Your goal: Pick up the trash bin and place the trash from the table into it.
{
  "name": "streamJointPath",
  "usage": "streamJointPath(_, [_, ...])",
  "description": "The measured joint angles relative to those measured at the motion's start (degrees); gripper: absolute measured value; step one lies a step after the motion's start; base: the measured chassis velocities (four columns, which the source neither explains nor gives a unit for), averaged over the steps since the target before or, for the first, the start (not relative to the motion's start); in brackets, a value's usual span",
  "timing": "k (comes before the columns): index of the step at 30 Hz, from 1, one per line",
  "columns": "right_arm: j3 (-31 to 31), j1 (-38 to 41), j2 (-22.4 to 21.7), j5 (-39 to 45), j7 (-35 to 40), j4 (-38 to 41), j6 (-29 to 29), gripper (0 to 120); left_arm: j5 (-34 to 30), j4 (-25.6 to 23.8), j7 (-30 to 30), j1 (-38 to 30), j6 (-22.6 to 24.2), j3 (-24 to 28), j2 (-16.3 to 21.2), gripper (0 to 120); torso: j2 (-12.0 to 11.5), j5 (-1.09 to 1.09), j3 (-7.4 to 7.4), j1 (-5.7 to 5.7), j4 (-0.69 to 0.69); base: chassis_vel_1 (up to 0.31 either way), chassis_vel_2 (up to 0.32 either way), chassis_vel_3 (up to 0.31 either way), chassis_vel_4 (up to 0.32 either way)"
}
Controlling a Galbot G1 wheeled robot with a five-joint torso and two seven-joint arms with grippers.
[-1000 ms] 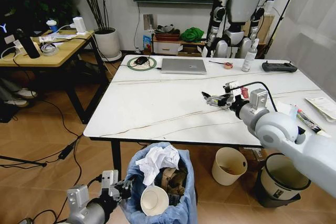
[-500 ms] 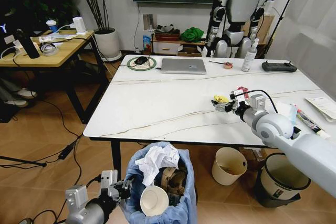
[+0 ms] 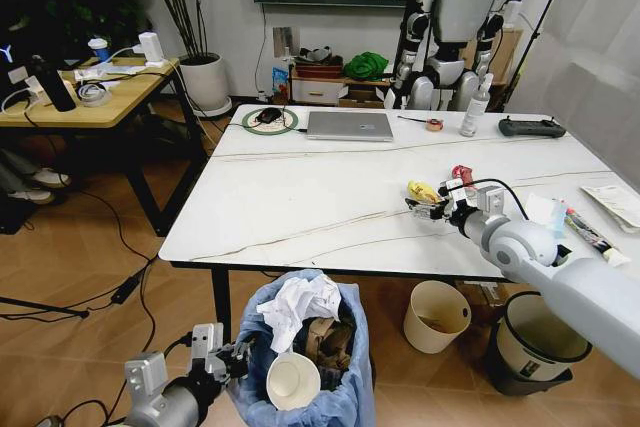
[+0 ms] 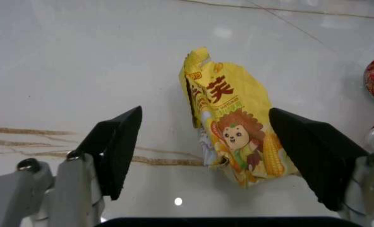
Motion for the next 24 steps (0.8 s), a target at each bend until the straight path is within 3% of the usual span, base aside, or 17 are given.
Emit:
streamJointPath(3, [0.0,0.0,-0.1,0.0,-0.4,-0.3,0.0,65,0.0,0.2,0.0,-0.1,0.0,0.0,0.0,0,0.0,-0.01,0.00,0.00,0.00,0.000,0.000,0.000,0.000])
streamJointPath(5, [0.0,-0.1,-0.1,-0.1,-0.6,-0.3,0.0,53,-0.1,0.3,0.0,-0.3,0.0,0.0,0.0,0,0.0,0.00,0.00,0.00,0.00,0.000,0.000,0.000,0.000])
streamJointPath(7, [-0.1,-0.1,-0.1,-0.1,-0.6,-0.4,0.0,51,-0.1,0.4,0.0,-0.3,0.0,0.0,0.1,0,0.0,0.00,0.00,0.00,0.00,0.000,0.000,0.000,0.000])
streamJointPath(11, [-0.3,-0.5,0.0,-0.9,-1.4,-1.2,0.0,30,-0.4,0.5,-0.1,-0.5,-0.1,0.0,0.2,0,0.0,0.00,0.00,0.00,0.00,0.000,0.000,0.000,0.000])
streamJointPath(13, [-0.3,-0.6,0.0,-1.0,-1.5,-1.3,0.0,29,-0.4,0.5,-0.1,-0.5,-0.1,0.0,0.2,0,0.0,0.00,0.00,0.00,0.00,0.000,0.000,0.000,0.000])
streamJointPath(19, [-0.3,-0.5,0.0,-1.2,-1.9,-1.6,0.0,1,-0.9,0.8,-0.2,-1.0,-0.1,0.2,0.5,0,0.0,0.00,0.00,0.00,0.00,0.000,0.000,0.000,0.000])
streamJointPath(24, [-0.3,-0.3,-0.2,-1.2,-2.5,-1.6,0.1,0,-1.0,1.0,-0.2,-1.3,-0.1,0.3,0.6,0,0.0,0.00,0.00,0.00,0.00,0.000,0.000,0.000,0.000])
